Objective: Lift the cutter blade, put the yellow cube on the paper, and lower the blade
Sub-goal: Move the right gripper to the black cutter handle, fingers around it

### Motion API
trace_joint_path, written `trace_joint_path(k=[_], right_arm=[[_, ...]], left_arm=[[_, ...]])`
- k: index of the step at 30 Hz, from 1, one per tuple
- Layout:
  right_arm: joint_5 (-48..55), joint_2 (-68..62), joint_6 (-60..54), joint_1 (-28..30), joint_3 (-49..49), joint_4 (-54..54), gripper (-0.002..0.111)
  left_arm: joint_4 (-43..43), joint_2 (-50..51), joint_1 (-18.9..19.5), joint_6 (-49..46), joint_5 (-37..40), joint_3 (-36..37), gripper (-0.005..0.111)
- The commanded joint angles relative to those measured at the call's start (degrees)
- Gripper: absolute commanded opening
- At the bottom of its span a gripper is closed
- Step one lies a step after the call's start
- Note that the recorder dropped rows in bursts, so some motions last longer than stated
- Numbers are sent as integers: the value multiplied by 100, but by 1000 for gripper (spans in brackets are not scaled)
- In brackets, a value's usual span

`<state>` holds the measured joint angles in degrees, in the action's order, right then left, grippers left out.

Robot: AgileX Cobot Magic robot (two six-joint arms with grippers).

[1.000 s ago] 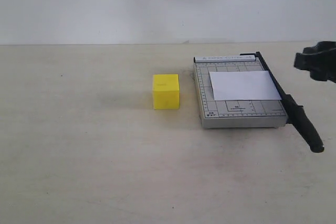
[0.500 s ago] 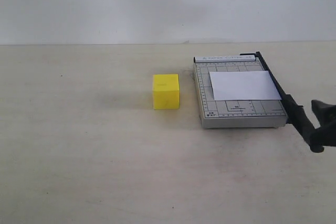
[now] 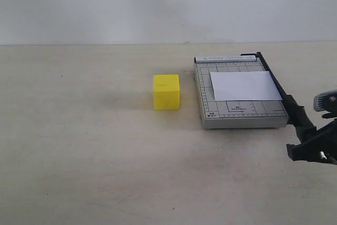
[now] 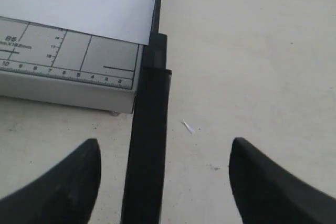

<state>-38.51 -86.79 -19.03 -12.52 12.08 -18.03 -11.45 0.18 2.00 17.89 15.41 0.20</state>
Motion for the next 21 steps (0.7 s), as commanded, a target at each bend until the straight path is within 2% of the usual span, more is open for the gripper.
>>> trace_joint_path(k=[1,3,5,7,11,21], right_arm=[[25,-314,46,1,135,57,66],[25,-337,58,1,135,57,64],[25,-337,72,1,135,57,53],[25,-337,72,1,135,57,38],[25,-337,60,1,135,57,1],[-522,-149,47,1,135,57,0]], left_arm=[[3,-18,15,47,-61,-20,4],[3,-18,15,47,-61,-20,4],[3,-18,15,47,-61,-20,4],[3,-18,15,47,-61,-20,4],[3,-18,15,47,-61,-20,4],[3,-18,15,47,-61,-20,4]])
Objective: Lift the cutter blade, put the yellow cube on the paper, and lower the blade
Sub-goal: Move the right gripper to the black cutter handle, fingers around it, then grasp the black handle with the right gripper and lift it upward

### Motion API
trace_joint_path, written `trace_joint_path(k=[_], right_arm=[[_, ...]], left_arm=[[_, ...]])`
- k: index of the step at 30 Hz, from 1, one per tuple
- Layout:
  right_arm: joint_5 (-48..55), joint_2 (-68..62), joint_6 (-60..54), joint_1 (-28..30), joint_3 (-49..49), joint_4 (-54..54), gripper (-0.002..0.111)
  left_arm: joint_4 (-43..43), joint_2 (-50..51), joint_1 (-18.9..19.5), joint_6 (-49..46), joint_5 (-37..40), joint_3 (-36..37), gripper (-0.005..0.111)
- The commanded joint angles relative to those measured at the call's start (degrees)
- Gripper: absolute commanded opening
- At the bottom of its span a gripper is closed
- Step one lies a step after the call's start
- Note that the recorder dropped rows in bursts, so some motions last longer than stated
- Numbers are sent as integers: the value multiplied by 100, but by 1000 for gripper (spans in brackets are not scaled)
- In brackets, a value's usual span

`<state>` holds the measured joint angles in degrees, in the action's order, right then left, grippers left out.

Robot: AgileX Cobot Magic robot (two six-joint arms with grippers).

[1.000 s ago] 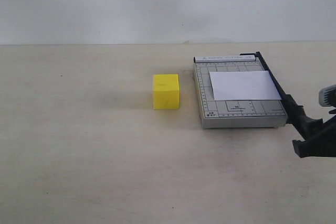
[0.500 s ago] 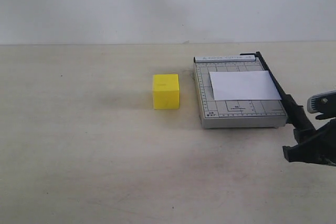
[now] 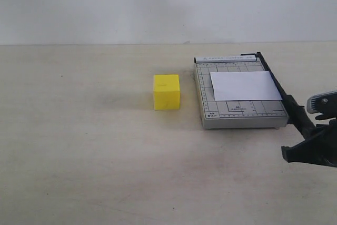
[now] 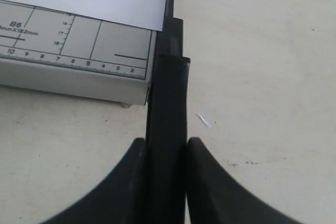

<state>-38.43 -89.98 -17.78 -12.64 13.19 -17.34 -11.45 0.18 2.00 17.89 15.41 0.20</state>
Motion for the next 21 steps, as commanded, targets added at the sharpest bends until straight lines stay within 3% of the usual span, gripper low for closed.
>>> trace_joint_path(k=[1,12,21], right_arm=[[-560,230,-78,13,23,-11,0],[-1315,1573,-119,13,23,-7,0],[-1655,1747,-82,13,23,-7,0]], left_arm=[[3,-18,15,47,-61,-20,4],[3,-18,15,47,-61,-20,4],[3,-18,15,47,-61,-20,4]])
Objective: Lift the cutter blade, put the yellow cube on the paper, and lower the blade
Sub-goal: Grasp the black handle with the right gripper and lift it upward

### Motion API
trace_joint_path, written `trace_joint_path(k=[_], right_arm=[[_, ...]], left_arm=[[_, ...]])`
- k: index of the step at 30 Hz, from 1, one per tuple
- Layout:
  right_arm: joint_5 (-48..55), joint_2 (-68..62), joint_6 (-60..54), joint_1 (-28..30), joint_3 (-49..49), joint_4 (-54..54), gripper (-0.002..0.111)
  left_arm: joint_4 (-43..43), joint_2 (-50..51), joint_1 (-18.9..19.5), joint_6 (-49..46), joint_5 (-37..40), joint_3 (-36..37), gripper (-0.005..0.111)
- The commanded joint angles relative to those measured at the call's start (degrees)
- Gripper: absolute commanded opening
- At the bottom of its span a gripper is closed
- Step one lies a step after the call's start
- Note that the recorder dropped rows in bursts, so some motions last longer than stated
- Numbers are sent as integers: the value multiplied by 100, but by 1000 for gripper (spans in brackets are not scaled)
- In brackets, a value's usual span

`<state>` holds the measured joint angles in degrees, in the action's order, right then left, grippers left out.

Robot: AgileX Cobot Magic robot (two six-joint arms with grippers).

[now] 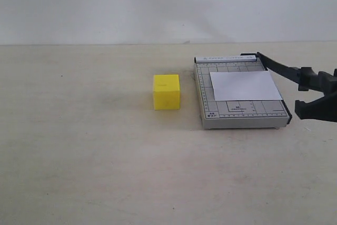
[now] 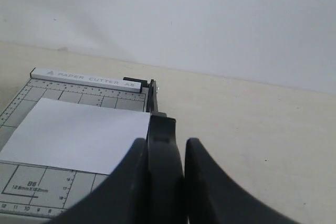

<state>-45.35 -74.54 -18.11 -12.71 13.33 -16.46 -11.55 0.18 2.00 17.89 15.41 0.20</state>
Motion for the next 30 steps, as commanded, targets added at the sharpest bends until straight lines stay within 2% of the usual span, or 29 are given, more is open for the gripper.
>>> trace_joint_path(k=[1,19,30], right_arm=[[-976,202,-35,20,9,-94,0],[-1090,202,-23,20,138,-85,0],[-481,202,-23,20,277,-70,0]], left_arm=[[12,-18,15,47,-61,-20,4],[12,-18,15,47,-61,-20,4],[12,-18,15,47,-61,-20,4]])
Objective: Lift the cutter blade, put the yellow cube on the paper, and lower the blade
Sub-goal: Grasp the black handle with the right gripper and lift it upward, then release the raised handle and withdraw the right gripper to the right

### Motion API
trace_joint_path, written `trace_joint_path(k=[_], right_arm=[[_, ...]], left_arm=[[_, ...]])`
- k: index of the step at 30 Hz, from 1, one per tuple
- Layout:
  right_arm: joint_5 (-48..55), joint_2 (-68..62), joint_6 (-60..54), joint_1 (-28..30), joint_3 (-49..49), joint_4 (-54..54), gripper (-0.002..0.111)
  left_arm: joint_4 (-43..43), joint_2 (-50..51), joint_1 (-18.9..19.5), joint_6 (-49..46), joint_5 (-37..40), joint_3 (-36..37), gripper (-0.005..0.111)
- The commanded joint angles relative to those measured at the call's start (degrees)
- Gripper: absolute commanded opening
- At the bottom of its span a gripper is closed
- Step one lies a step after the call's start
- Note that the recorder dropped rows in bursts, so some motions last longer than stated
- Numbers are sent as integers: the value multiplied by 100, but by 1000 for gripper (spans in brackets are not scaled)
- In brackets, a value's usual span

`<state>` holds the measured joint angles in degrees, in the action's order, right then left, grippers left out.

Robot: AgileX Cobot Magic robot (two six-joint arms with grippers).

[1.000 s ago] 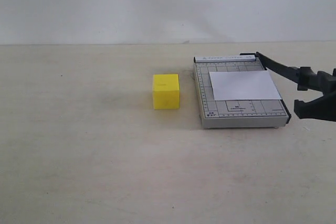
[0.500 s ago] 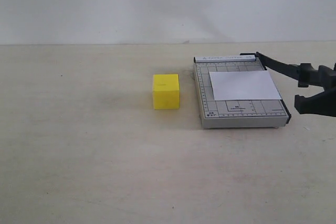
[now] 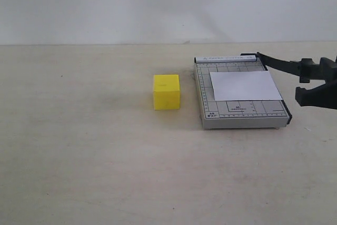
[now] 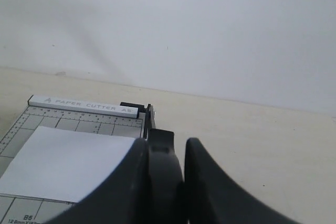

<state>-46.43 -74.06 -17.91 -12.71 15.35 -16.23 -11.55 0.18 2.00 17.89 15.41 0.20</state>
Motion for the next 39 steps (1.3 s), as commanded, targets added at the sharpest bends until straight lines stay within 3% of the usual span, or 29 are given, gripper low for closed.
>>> trace_joint_path(k=[1,11,21,32,39], right_arm=[[-373,155,-43,20,75,-93,0],[-105,155,-54,20,75,-119,1],[74,155,-136,20,75,-119,31],[-108,237,-688,20,75,-119,33],[-174,1444,-688,20,75,-402,32]], left_arm=[[12,-18,15,47,-61,-20,4],[12,-18,15,47,-61,-20,4],[12,-18,15,47,-51,-20,4],[12,-18,15,47,-64,-20,4],[12,-18,15,47,-64,-20,4]])
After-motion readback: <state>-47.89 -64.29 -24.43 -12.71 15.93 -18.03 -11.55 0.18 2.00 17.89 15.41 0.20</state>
